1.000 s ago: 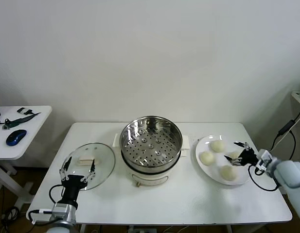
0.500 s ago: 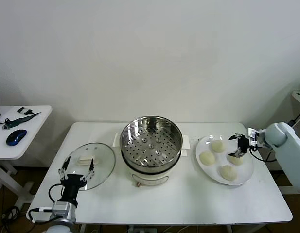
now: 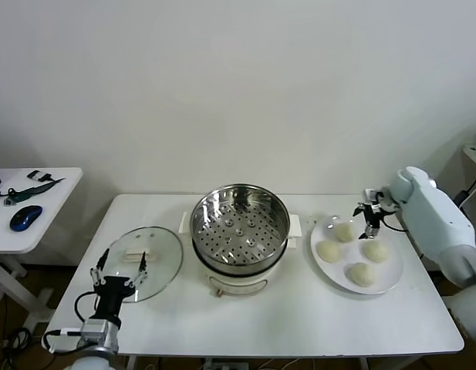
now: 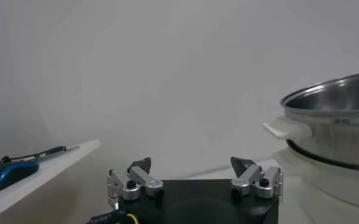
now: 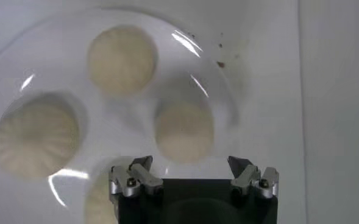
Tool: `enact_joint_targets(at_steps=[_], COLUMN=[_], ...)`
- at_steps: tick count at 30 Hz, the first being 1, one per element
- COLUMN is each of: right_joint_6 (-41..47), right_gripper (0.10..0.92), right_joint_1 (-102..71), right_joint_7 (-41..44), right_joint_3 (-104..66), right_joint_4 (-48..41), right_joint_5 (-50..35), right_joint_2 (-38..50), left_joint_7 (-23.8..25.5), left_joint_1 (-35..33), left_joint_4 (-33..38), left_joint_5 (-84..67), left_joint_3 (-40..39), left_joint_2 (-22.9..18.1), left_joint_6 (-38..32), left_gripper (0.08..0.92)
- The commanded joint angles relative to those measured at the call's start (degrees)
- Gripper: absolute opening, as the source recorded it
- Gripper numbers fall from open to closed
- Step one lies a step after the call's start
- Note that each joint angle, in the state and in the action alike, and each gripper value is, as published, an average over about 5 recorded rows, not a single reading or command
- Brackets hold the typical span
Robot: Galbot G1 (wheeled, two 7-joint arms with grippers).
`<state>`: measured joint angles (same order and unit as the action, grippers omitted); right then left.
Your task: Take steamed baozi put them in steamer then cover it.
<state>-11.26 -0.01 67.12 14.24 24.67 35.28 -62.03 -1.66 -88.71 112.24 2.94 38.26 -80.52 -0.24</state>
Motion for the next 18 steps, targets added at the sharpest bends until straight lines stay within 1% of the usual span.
enact_joint_targets(at_steps=[1, 11, 18], right_joint_6=[-1.91, -4.34, -4.79], right_gripper=[0.823, 0.823, 0.816], right_joint_1=[2.79, 2.5, 2.37], right_joint_7=[0.67, -2.53, -3.15], right_joint_3=[0.88, -4.28, -5.5], right_joint_4=[-6.48, -9.39, -10.07], right_joint_5=[4.84, 12.62, 15.57], right_joint_2=[-4.88, -6.87, -7.01], left_joint_7=[-0.01, 0.03, 0.07], left_joint_1=[-0.03, 0.01, 0.04], left_joint_4=[-0.35, -0.58, -0.89], left_joint_5=[-0.02, 0.02, 0.07], left_joint_3=[0.05, -0.14, -0.29], left_joint_2=[0.19, 0.28, 0.34], left_joint_6=[-0.13, -0.33, -0.5], left_gripper=[0.823, 0.823, 0.823])
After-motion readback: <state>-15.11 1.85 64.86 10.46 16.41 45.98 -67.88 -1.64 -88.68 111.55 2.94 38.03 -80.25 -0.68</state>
